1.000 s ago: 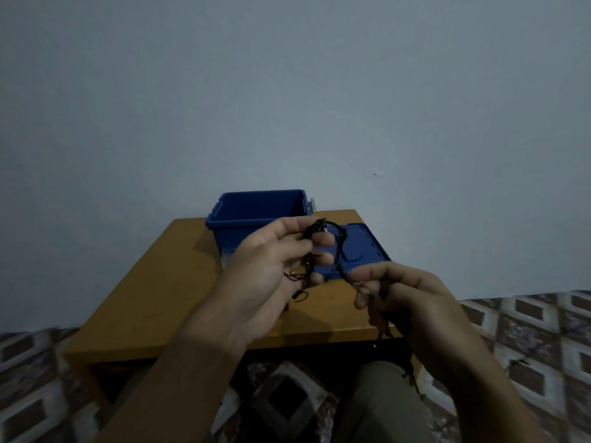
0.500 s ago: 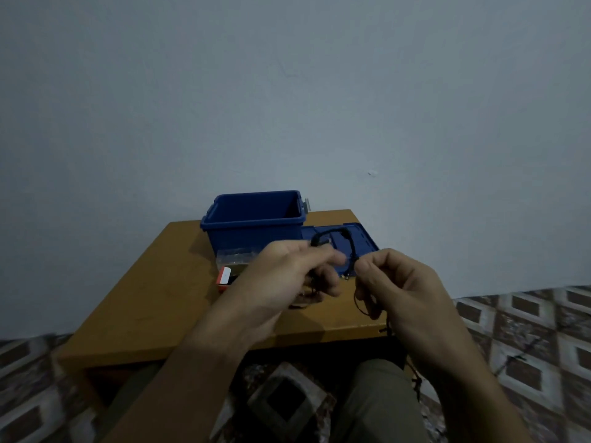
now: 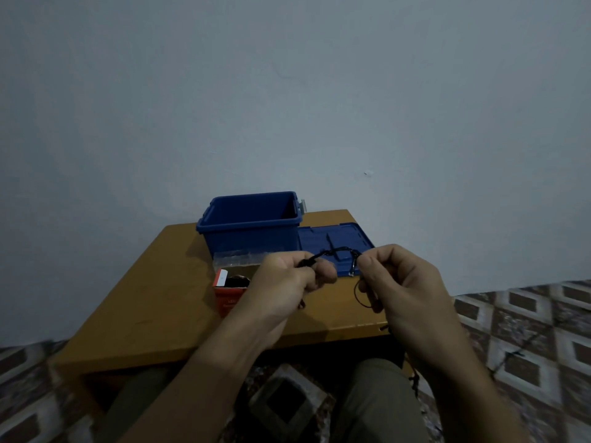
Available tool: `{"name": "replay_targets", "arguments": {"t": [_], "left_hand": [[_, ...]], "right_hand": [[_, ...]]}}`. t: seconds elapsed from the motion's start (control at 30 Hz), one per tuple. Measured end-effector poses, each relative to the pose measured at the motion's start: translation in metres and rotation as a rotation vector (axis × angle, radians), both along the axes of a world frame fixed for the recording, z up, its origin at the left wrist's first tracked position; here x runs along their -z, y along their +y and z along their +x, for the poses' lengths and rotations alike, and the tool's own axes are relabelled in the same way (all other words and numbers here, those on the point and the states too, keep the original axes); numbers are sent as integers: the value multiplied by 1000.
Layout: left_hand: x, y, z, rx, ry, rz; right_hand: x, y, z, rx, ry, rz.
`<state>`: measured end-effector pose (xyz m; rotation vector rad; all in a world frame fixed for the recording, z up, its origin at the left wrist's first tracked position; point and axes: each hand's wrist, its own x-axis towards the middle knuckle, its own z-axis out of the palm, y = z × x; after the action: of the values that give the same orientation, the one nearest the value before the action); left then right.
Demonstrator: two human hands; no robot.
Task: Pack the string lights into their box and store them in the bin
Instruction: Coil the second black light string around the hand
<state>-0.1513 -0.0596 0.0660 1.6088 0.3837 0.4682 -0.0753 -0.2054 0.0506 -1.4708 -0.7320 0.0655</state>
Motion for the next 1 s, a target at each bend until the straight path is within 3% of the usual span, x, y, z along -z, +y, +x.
{"name": "replay_targets", "arguments": {"t": [0.13, 0.3, 0.6, 0.87, 1.0], "left_hand": [[-6, 0, 0, 137, 36, -224], [0, 1, 0, 259, 210, -292], [-3, 1, -5, 428, 506, -100], [-5, 5, -8, 542, 542, -147], [-6, 13, -12, 888, 432, -277]], "right_hand": [[0, 1, 1, 18, -6, 17], [2, 1, 3, 90, 3, 108], [7, 2, 12, 116, 101, 239], [9, 1, 18, 156, 119, 288], [16, 4, 20, 164, 94, 221]]}}
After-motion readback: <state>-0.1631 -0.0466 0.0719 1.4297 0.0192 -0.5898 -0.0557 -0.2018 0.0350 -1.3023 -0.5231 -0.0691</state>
